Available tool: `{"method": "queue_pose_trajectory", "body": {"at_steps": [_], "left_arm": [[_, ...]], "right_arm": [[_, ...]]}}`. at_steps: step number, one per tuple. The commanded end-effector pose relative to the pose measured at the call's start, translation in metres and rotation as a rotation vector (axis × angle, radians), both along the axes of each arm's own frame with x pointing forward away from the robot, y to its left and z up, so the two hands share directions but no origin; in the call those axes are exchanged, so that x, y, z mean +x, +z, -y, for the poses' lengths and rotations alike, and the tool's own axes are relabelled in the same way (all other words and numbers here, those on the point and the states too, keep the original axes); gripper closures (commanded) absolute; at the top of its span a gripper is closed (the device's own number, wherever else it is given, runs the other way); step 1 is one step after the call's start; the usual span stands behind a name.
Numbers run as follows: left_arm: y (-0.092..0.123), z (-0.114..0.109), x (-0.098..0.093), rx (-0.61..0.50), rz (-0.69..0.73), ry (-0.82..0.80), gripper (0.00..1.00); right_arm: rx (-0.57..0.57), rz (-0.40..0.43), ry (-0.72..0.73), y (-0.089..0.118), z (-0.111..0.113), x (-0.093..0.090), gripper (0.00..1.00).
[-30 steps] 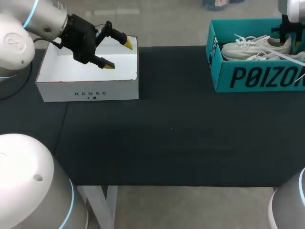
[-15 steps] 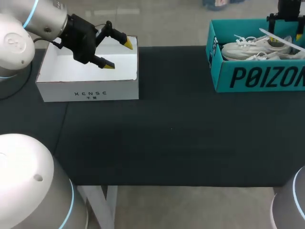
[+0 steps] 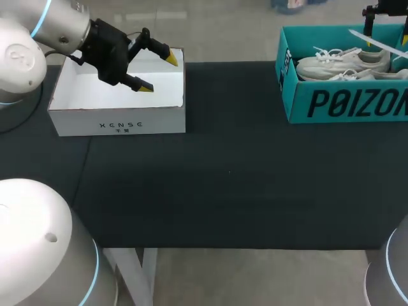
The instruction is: Take the shoe out of the shoebox, open the shoe tongue, remove and reinsert the insole, then place the shoe into the shoebox
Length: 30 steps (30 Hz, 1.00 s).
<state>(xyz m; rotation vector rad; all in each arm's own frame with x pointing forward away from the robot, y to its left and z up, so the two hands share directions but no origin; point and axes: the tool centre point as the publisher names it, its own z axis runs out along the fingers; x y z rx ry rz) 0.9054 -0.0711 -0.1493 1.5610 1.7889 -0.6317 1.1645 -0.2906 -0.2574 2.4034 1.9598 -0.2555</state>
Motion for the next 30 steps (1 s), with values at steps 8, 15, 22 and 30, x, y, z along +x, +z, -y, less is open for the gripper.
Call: {"method": "queue_pose_trajectory", "body": {"at_steps": [8, 15, 22, 30], "left_arm": [[0.0, 0.0, 0.0, 0.003, 0.001, 0.001, 0.0], [0.002, 0.024, 0.038, -0.04, -0.025, 0.468, 0.0], [0.014, 0.028, 0.062, -0.06, -0.083, 0.907, 0.0], [0.025, 0.024, 0.088, -0.154, -0.297, 1.52, 0.0]], "right_arm": [[0.0, 0.002, 0.0, -0.001, 0.0, 0.0, 0.0], [0.0, 0.002, 0.0, -0.001, 0.0, 0.0, 0.0], [0.0, 0.002, 0.0, -0.001, 0.0, 0.0, 0.0], [0.0, 0.002, 0.0, -0.001, 0.0, 0.0, 0.0]]}}
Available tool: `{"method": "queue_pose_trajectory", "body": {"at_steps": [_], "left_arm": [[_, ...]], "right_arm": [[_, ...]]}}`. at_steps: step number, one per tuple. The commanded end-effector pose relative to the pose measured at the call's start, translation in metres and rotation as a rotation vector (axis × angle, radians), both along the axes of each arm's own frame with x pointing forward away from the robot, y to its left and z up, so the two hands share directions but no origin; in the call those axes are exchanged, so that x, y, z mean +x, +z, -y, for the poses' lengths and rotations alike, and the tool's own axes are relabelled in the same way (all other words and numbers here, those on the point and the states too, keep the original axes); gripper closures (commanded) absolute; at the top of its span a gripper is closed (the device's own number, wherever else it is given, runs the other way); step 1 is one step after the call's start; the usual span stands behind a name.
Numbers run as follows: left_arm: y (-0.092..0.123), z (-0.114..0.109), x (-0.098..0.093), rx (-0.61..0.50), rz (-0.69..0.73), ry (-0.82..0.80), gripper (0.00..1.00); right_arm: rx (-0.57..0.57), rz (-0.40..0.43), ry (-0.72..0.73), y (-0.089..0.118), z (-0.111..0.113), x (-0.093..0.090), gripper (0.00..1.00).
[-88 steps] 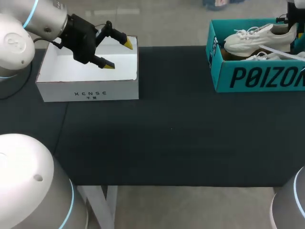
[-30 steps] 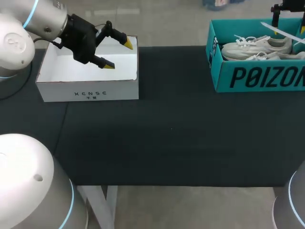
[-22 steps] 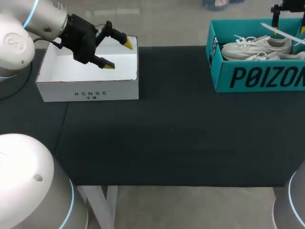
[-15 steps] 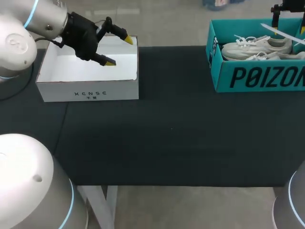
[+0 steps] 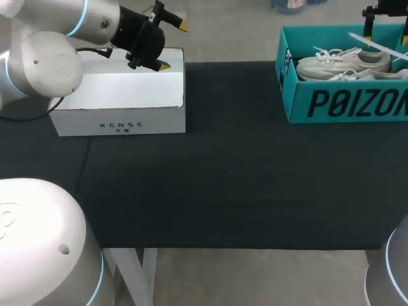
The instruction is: Take the shoe out of the shoebox, open the shoe tongue, remove and reinsert the insole, then place the shoe into the shoebox
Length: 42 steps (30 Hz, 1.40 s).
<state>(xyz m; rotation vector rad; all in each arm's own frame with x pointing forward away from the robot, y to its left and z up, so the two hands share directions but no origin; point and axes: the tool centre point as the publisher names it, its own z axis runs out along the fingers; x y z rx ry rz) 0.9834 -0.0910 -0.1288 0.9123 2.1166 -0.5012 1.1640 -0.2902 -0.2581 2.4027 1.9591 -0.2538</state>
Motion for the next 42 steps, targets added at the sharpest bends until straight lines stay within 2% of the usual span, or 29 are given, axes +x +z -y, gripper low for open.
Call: {"method": "queue_pose_trajectory", "body": {"at_steps": [1, 2, 6, 7, 8, 12, 15, 18, 21, 23, 27, 29, 42], "left_arm": [[0.004, 0.002, 0.013, -0.088, -0.203, 1.041, 0.0], [0.004, 0.0, 0.014, -0.102, -0.243, 1.065, 0.0], [0.001, -0.014, 0.025, -0.151, -0.172, 1.365, 0.0], [0.002, -0.018, 0.027, -0.191, -0.204, 1.39, 0.0], [0.003, -0.021, 0.028, -0.203, -0.132, 1.482, 0.0], [0.003, -0.032, 0.034, -0.285, -0.151, 1.657, 0.0], [-0.003, -0.038, 0.038, -0.29, -0.19, 1.77, 0.0], [-0.013, -0.041, 0.04, -0.226, -0.238, 1.873, 0.0], [-0.02, -0.042, 0.041, -0.191, -0.326, 1.918, 0.0], [-0.021, -0.043, 0.043, -0.189, -0.375, 1.926, 0.0], [-0.026, -0.045, 0.046, -0.169, -0.39, 1.928, 0.0], [-0.027, -0.044, 0.047, -0.145, -0.31, 1.875, 0.0], [-0.027, -0.044, 0.047, -0.145, -0.31, 1.875, 0.0]], "right_arm": [[0.0, 0.001, 0.0, -0.001, 0.0, 0.0, 0.0], [0.0, 0.001, 0.0, -0.001, 0.0, 0.0, 0.0], [0.0, 0.001, 0.0, -0.001, 0.0, 0.0, 0.0], [0.0, 0.001, 0.0, -0.001, 0.0, 0.0, 0.0], [0.0, 0.001, 0.0, -0.001, 0.0, 0.0, 0.0], [0.0, 0.001, 0.0, -0.001, 0.0, 0.0, 0.0], [0.0, 0.001, 0.0, -0.001, 0.0, 0.0, 0.0], [0.0, 0.001, 0.0, -0.001, 0.0, 0.0, 0.0], [0.0, 0.001, 0.0, -0.001, 0.0, 0.0, 0.0], [-0.023, 0.054, 0.012, 0.008, -0.002, -0.01, 0.0], [-0.083, 0.088, 0.006, 0.016, -0.006, -0.03, 0.0], [-0.147, 0.06, -0.035, 0.015, -0.007, -0.034, 0.0], [-0.147, 0.06, -0.035, 0.015, -0.007, -0.034, 0.0]]}}
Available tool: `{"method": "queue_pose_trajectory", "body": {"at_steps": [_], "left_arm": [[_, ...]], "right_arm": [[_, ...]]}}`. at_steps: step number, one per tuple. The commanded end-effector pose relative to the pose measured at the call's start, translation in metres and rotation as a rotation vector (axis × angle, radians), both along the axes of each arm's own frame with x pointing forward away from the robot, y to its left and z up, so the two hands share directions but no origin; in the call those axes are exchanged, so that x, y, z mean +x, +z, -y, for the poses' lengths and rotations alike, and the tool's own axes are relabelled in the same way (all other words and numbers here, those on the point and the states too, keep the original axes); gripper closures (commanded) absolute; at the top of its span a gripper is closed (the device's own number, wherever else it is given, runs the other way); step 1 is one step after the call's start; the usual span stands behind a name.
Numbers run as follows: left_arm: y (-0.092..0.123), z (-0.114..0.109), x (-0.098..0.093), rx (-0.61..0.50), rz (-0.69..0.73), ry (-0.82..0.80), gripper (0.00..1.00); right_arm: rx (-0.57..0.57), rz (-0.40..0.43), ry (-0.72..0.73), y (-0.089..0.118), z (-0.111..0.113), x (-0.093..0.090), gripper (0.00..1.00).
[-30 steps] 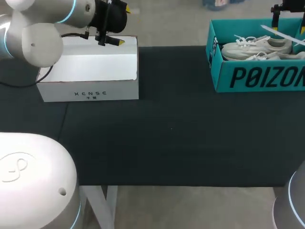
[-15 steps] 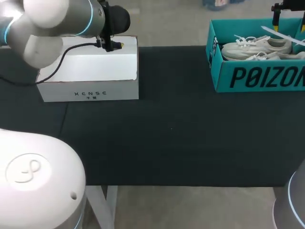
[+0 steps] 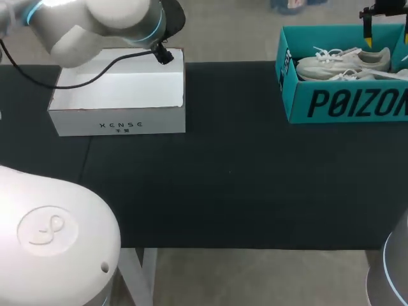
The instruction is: Take the shoe out of the shoebox, open the shoe tongue, remove and reinsert the insole, then place the shoe into the shoebox
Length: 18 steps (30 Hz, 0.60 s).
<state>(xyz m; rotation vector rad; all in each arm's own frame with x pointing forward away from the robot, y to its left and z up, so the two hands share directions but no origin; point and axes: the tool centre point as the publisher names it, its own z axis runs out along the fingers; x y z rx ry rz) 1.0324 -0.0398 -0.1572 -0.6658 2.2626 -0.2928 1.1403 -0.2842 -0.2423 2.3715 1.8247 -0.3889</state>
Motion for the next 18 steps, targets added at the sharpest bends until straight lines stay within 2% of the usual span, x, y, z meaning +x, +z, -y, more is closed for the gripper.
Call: {"method": "queue_pose_trajectory", "body": {"at_steps": [1, 4, 6, 7, 11, 13, 14, 18], "left_arm": [[0.002, 0.007, -0.002, 0.124, -0.258, 0.627, 0.0], [0.001, 0.009, 0.001, 0.133, -0.3, 0.672, 0.0], [0.0, 0.014, 0.007, 0.049, -0.509, 0.722, 0.0], [-0.002, 0.015, 0.01, 0.031, -0.537, 0.74, 0.0], [-0.004, 0.021, 0.022, -0.157, -0.735, 0.84, 0.0], [-0.005, 0.022, 0.03, -0.261, -0.813, 0.882, 0.0], [-0.004, 0.022, 0.031, -0.324, -0.899, 0.89, 0.0], [0.0, 0.021, 0.039, -0.525, -1.013, 0.954, 0.0]], "right_arm": [[-0.013, 0.07, 0.019, 0.0, -0.001, -0.01, 0.0], [-0.013, 0.07, 0.019, 0.0, -0.001, -0.01, 0.0], [-0.013, 0.07, 0.019, 0.0, -0.001, -0.01, 0.0], [-0.013, 0.07, 0.019, 0.0, -0.001, -0.01, 0.0], [-0.013, 0.07, 0.019, 0.0, -0.001, -0.01, 0.0], [0.039, 0.076, 0.027, -0.002, -0.002, -0.009, 0.0], [0.056, 0.082, 0.019, -0.002, -0.002, -0.009, 0.0], [0.12, 0.07, -0.01, -0.004, 0.0, -0.01, 0.0]]}}
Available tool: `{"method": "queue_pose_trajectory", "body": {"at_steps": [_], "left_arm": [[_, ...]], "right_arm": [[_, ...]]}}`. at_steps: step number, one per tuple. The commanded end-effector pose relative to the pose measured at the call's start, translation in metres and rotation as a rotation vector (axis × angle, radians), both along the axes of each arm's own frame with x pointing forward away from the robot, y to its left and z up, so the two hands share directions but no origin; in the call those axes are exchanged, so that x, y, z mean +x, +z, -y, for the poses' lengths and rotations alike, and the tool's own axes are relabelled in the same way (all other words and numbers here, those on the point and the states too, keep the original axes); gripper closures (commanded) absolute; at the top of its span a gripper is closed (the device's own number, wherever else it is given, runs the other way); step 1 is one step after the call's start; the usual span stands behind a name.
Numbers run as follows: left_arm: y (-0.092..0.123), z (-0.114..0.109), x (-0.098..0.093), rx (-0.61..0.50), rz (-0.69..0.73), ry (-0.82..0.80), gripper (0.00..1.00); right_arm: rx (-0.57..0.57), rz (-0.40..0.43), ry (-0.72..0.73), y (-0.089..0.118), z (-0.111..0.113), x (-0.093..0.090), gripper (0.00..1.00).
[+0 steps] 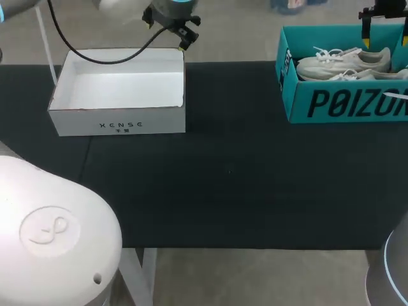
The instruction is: Take the shoe out of the shoebox, open the shoe tongue, remove and reinsert the insole, then place the shoe into the shoebox
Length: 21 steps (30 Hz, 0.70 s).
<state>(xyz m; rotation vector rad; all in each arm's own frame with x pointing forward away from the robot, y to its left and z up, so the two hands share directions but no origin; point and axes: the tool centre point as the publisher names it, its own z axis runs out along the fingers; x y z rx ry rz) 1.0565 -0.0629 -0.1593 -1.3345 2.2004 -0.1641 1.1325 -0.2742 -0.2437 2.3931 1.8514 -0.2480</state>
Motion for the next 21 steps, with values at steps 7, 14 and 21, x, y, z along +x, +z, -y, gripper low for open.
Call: {"method": "queue_pose_trajectory", "body": {"at_steps": [7, 14, 21], "left_arm": [[0.002, -0.013, 0.01, -0.688, -0.81, 0.535, 0.0], [-0.008, -0.023, -0.008, -0.737, -0.845, 0.474, 0.0], [-0.024, -0.031, -0.025, -0.768, -0.85, 0.411, 0.0]], "right_arm": [[0.12, 0.02, -0.013, 0.007, 0.012, -0.014, 0.0], [0.151, 0.054, -0.023, 0.011, 0.014, -0.031, 0.0], [0.182, 0.121, -0.008, 0.005, 0.011, -0.044, 0.0]]}}
